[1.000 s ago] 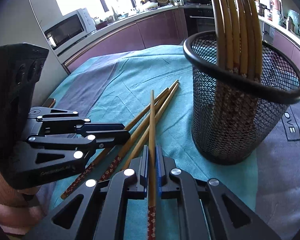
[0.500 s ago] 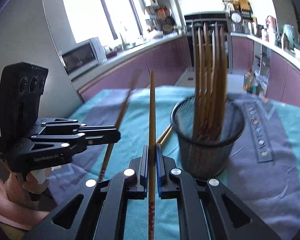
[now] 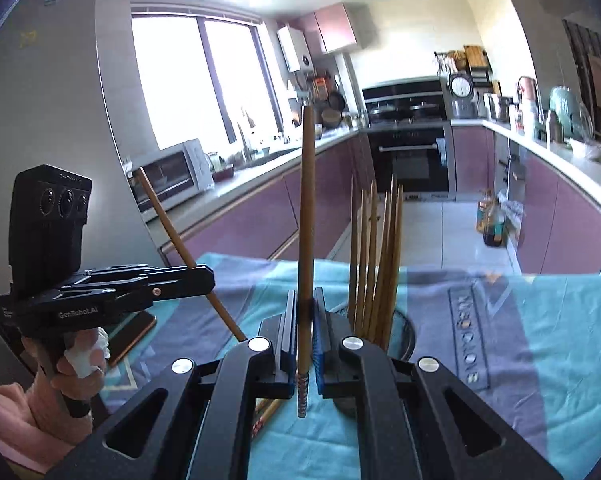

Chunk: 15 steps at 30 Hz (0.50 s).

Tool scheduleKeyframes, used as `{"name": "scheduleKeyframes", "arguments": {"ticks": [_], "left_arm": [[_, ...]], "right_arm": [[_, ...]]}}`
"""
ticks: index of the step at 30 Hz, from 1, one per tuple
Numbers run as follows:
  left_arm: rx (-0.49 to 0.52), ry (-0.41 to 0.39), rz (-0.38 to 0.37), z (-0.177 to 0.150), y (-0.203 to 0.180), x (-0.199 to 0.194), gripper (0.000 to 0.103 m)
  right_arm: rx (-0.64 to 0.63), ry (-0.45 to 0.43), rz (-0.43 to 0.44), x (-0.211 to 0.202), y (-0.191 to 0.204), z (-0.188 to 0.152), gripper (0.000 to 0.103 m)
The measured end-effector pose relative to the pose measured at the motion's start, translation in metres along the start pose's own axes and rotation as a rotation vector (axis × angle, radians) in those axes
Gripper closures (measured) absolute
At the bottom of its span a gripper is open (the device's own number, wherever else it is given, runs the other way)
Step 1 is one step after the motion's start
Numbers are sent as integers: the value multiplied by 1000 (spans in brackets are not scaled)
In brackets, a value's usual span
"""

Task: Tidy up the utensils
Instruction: 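Lift the chopstick upright above the mesh cup with the right gripper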

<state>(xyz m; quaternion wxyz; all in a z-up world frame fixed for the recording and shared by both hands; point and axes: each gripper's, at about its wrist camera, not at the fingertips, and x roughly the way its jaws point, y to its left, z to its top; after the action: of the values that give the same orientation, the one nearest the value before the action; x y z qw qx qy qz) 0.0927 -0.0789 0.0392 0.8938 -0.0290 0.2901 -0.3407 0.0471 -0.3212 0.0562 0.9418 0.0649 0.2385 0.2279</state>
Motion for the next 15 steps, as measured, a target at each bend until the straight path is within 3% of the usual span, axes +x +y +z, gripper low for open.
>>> {"name": "scheduleKeyframes", "arguments": {"ticks": [9,15], "left_arm": [[24,-87,-30,41,-20,-7,95],[45,-94,9,48,-33,6,95]], "right_arm": [[-31,-89,-51,-7,-6,31,97],[-27,-62,-79,10,-14,31,97]]}}
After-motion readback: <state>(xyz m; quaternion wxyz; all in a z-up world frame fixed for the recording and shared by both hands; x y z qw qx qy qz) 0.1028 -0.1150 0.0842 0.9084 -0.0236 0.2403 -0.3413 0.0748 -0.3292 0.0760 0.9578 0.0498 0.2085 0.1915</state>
